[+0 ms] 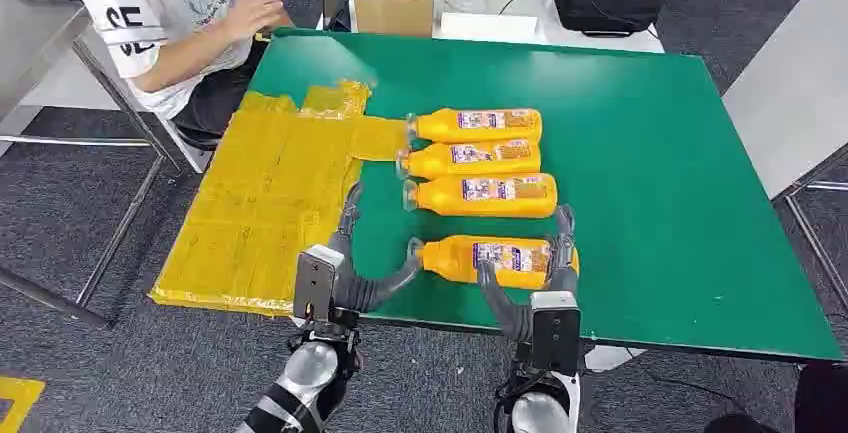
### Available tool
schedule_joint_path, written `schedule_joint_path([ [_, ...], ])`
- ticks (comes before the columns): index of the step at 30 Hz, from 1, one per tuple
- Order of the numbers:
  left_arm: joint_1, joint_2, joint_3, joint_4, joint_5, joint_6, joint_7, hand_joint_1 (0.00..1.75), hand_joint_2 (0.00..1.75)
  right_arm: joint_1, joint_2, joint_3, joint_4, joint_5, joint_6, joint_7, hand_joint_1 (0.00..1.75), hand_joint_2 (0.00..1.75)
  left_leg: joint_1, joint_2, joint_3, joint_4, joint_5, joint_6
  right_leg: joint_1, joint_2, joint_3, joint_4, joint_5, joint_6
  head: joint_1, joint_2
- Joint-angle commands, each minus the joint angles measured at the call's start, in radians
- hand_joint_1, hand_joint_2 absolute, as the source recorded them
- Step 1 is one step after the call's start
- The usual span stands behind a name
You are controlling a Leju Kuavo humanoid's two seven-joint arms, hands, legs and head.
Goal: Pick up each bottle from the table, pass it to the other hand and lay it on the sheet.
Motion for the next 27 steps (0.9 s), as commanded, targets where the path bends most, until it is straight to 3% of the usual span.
schedule_joint_path([
  [1,-0.012,0.029,-0.016,0.021,-0.002,0.002,0.0,0.0,1.75,-0.009,-0.015,0.001,0.022,-0.014,0.006,0.007,0.0,1.75,0.0,0.001,0.005,-0.001,-0.002,-0.001,0.0,0.001,0.004,-0.001,-0.001,-0.001,0.0,0.0],
  [3,-0.01,0.031,-0.015,0.022,-0.003,0.004,0.001,0.0,1.75,-0.006,-0.021,-0.001,0.018,-0.012,0.006,0.007,0.0,1.75,0.001,0.002,0.009,-0.001,-0.004,-0.002,0.001,0.001,0.009,-0.001,-0.004,-0.003,0.0,0.0],
  [4,-0.01,0.03,-0.012,0.022,-0.003,0.01,0.0,0.0,1.75,-0.007,-0.026,-0.001,0.022,-0.003,0.005,0.009,0.0,1.75,0.0,0.001,0.004,-0.001,-0.001,-0.001,0.0,0.0,0.004,-0.001,-0.001,-0.001,0.0,0.0],
  [5,-0.01,0.032,-0.011,0.022,-0.003,0.01,0.0,0.0,1.75,-0.007,-0.026,-0.003,0.022,-0.002,0.004,0.011,0.0,1.75,0.001,0.001,0.009,-0.001,-0.004,-0.002,0.001,0.0,0.009,-0.001,-0.003,-0.002,0.0,0.0],
  [10,-0.021,0.037,0.011,0.044,-0.025,0.032,0.003,0.0,1.75,-0.021,-0.045,-0.013,0.054,0.083,0.004,0.057,0.0,1.75,0.0,0.001,0.005,-0.001,-0.001,-0.001,0.001,0.001,0.005,-0.002,-0.001,-0.001,0.0,0.0],
  [12,-0.028,0.038,0.021,0.053,-0.028,0.033,0.007,0.0,1.75,-0.024,-0.052,-0.022,0.063,0.102,0.011,0.068,0.0,1.75,0.001,0.002,0.011,-0.002,-0.004,-0.002,0.001,0.001,0.011,-0.003,-0.003,-0.003,0.0,0.0],
  [23,-0.033,0.035,0.069,0.062,-0.037,0.029,0.001,0.0,1.75,-0.048,-0.09,-0.096,0.123,0.244,0.065,0.171,0.0,1.75,0.0,0.001,0.005,-0.001,-0.001,-0.001,0.001,0.0,0.005,-0.002,-0.001,-0.001,0.0,0.0],
  [27,-0.027,0.037,0.073,0.051,-0.041,0.023,0.003,0.0,1.75,-0.063,-0.109,-0.121,0.147,0.278,0.092,0.196,0.0,1.75,0.001,0.002,0.011,-0.002,-0.004,-0.002,0.001,0.001,0.011,-0.002,-0.003,-0.002,0.0,0.0],
])
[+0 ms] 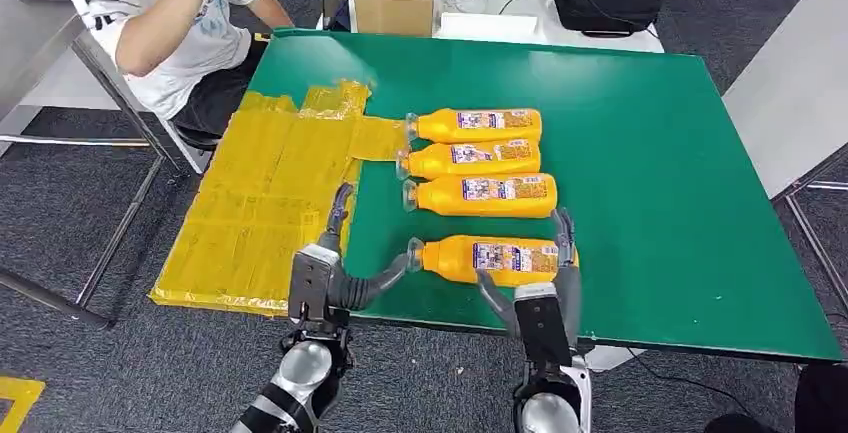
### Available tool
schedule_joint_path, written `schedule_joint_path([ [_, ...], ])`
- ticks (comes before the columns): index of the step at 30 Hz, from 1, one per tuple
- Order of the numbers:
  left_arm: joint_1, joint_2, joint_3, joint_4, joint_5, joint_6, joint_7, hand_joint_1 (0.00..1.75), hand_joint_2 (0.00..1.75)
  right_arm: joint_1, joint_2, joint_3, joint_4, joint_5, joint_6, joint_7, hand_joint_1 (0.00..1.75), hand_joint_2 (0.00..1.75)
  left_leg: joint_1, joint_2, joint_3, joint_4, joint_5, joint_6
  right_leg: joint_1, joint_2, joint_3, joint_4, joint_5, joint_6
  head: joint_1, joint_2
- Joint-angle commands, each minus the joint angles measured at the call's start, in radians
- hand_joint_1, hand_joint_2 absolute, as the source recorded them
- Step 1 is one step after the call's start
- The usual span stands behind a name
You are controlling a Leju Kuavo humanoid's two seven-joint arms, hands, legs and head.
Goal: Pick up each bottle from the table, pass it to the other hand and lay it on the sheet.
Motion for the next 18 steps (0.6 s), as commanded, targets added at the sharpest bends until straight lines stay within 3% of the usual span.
schedule_joint_path([
  [1,-0.023,0.029,0.032,0.03,-0.007,-0.015,0.003,0.0,1.75,-0.067,-0.07,-0.072,0.132,0.08,0.065,0.067,0.0,1.75,0.001,0.002,0.007,-0.001,-0.002,-0.001,0.001,0.001,0.007,-0.002,-0.001,-0.002,0.0,0.0],
  [18,0.002,0.03,0.048,-0.017,-0.014,-0.079,0.017,0.0,1.75,-0.167,-0.154,-0.097,0.246,0.28,0.223,0.193,0.0,1.75,0.0,0.003,0.006,-0.001,-0.002,-0.001,0.001,0.002,0.006,-0.002,-0.001,-0.001,0.0,0.0],
])
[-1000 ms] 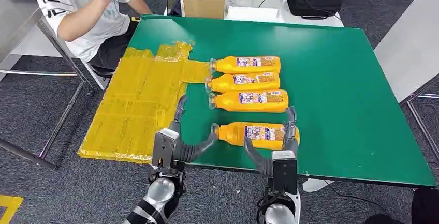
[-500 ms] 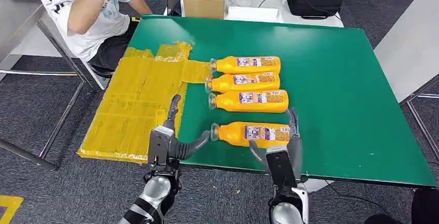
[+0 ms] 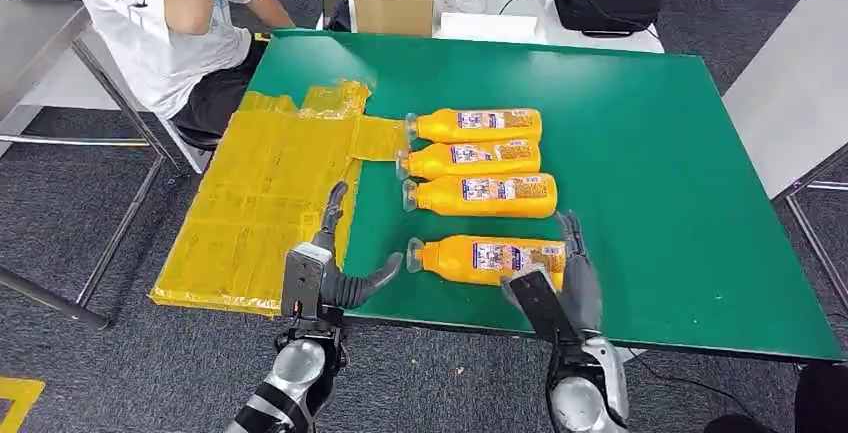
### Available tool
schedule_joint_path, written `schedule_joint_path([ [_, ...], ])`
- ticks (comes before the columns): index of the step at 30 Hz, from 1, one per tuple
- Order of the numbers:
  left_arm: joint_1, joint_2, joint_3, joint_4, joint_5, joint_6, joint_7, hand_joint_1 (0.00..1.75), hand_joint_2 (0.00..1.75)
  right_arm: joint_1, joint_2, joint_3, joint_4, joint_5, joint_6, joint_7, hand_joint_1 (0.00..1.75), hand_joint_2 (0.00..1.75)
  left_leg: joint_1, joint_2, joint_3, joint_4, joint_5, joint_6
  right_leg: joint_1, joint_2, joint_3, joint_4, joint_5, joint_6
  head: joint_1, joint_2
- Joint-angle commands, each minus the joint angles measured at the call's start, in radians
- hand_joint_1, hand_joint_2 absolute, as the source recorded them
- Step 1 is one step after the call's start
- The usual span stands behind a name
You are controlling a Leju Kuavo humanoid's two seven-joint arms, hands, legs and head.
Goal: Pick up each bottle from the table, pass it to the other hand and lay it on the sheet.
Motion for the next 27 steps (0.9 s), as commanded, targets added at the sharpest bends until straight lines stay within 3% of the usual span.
schedule_joint_path([
  [1,-0.008,0.026,0.018,-0.001,0.005,-0.042,0.013,0.0,1.75,-0.114,-0.068,0.006,0.165,0.093,0.079,0.064,0.0,1.75,0.001,0.003,0.009,-0.001,-0.003,-0.001,0.001,0.002,0.008,-0.002,-0.002,-0.002,0.0,0.0],
  [18,-0.012,0.021,0.019,0.008,0.014,-0.093,0.026,0.0,1.75,-0.176,-0.118,0.053,0.287,0.154,0.204,0.127,0.0,1.75,0.0,0.002,0.005,-0.001,-0.002,-0.001,0.001,0.001,0.005,-0.001,-0.001,-0.001,0.0,0.0],
  [27,-0.025,0.014,0.021,0.034,0.032,-0.125,0.029,0.0,1.75,-0.258,-0.161,0.109,0.42,0.159,0.333,0.144,0.0,1.75,0.0,0.002,0.004,-0.001,-0.001,-0.001,0.0,0.002,0.004,-0.001,0.0,-0.001,0.0,0.0],
])
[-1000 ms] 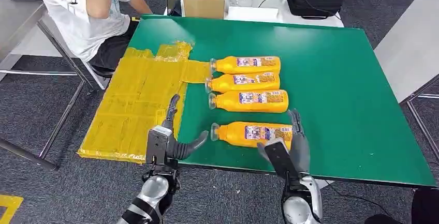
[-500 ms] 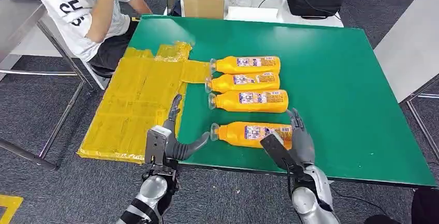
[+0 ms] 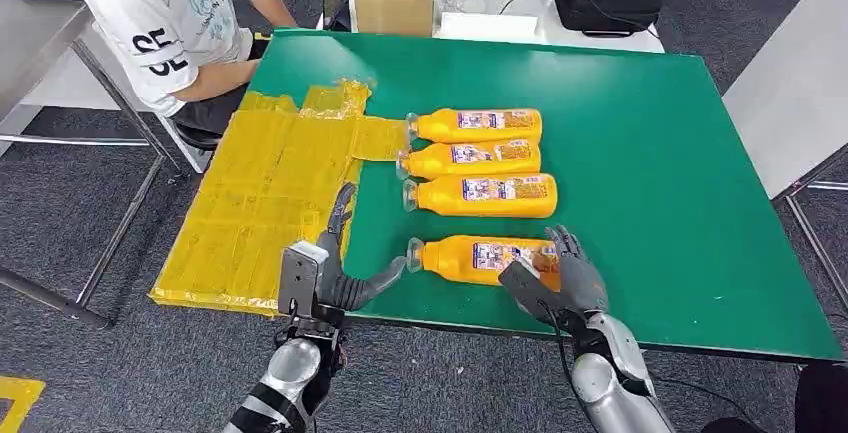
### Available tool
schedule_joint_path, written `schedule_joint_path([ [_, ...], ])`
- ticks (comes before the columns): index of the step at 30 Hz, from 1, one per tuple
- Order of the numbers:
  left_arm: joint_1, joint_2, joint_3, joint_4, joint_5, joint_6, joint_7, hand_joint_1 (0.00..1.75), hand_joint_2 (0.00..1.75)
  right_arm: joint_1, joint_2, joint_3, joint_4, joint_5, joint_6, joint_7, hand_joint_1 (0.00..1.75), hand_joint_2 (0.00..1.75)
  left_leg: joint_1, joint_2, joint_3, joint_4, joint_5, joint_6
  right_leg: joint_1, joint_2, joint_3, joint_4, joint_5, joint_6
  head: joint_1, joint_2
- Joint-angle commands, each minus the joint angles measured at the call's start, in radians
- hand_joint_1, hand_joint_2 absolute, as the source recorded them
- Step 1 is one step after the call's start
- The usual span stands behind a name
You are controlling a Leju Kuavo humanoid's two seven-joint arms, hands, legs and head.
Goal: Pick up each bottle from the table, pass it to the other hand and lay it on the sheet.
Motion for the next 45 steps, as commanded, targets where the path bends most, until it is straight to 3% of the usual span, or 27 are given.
schedule_joint_path([
  [1,-0.033,0.014,0.004,0.055,0.017,-0.024,0.008,0.0,1.75,-0.12,-0.055,0.087,0.206,-0.006,0.086,0.006,0.0,1.75,0.001,0.003,0.008,-0.001,-0.003,-0.001,0.001,0.002,0.007,-0.001,-0.002,-0.002,0.0,0.0],
  [7,-0.033,0.014,0.004,0.055,0.017,-0.024,0.008,0.0,1.75,-0.12,-0.055,0.087,0.206,-0.006,0.086,0.006,0.0,1.75,0.001,0.001,0.007,-0.001,-0.002,-0.001,0.001,0.0,0.007,-0.002,-0.002,-0.002,0.0,0.0],
  [9,-0.042,0.013,0.003,0.074,0.029,-0.037,0.008,0.0,1.75,-0.142,-0.074,0.114,0.238,-0.032,0.14,0.0,0.02,1.75,0.001,0.003,0.011,-0.001,-0.004,-0.002,0.001,0.001,0.01,-0.001,-0.003,-0.003,0.0,0.0],
  [10,-0.046,0.012,0.003,0.08,0.034,-0.039,0.007,0.0,1.75,-0.152,-0.078,0.122,0.252,-0.04,0.151,-0.009,1.45,1.75,0.0,0.002,0.008,-0.001,-0.002,-0.001,0.001,0.001,0.007,-0.001,-0.002,-0.002,0.0,0.0],
  [11,-0.047,0.011,0.005,0.084,0.038,-0.04,0.004,0.0,1.75,-0.157,-0.079,0.117,0.258,-0.059,0.159,-0.022,1.75,1.75,0.0,0.001,0.006,-0.001,-0.001,-0.001,0.001,0.0,0.005,-0.001,-0.001,-0.001,0.0,0.0],
  [19,-0.061,0.013,0.009,0.111,0.075,-0.051,-0.018,0.0,1.75,-0.184,-0.091,0.153,0.281,-0.177,0.189,-0.072,1.75,1.75,0.0,0.002,0.009,-0.001,-0.001,-0.001,0.001,0.0,0.008,-0.001,-0.001,-0.002,0.0,0.0],
  [24,-0.072,0.018,0.008,0.121,0.08,-0.04,-0.028,0.0,1.75,-0.163,-0.128,0.163,0.204,-0.249,0.191,-0.083,1.75,1.75,0.001,0.0,0.011,-0.001,-0.002,-0.001,0.001,-0.002,0.011,-0.002,-0.002,-0.002,0.0,0.0],
  [32,-0.072,0.019,0.008,0.12,0.079,-0.039,-0.028,0.0,1.75,-0.16,-0.132,0.165,0.197,-0.252,0.192,-0.083,1.75,1.75,0.001,0.001,0.009,-0.001,-0.001,-0.001,0.001,-0.001,0.008,-0.001,-0.001,-0.001,0.0,0.0],
  [36,-0.068,0.026,0.019,0.103,0.075,-0.019,-0.03,0.0,1.75,-0.115,-0.138,0.137,0.088,-0.286,0.149,-0.104,1.75,1.75,0.0,0.0,0.009,-0.001,-0.001,-0.001,0.001,-0.002,0.009,-0.001,-0.001,-0.001,0.0,0.0],
  [40,-0.056,0.033,0.043,0.069,0.073,0.004,-0.028,0.0,1.75,0.007,-0.055,0.039,-0.129,-0.331,0.027,-0.172,1.75,1.75,0.0,0.0,0.009,-0.001,-0.002,-0.001,0.001,0.0,0.008,-0.001,-0.002,-0.002,0.0,0.0],
  [45,-0.097,0.034,0.044,0.089,0.056,0.059,-0.041,0.0,1.75,0.111,0.066,0.009,-0.253,-0.379,-0.119,-0.273,1.75,1.75,0.001,0.001,0.007,0.0,-0.002,-0.002,0.002,0.001,0.007,0.0,-0.002,-0.002,0.0,0.0],
])
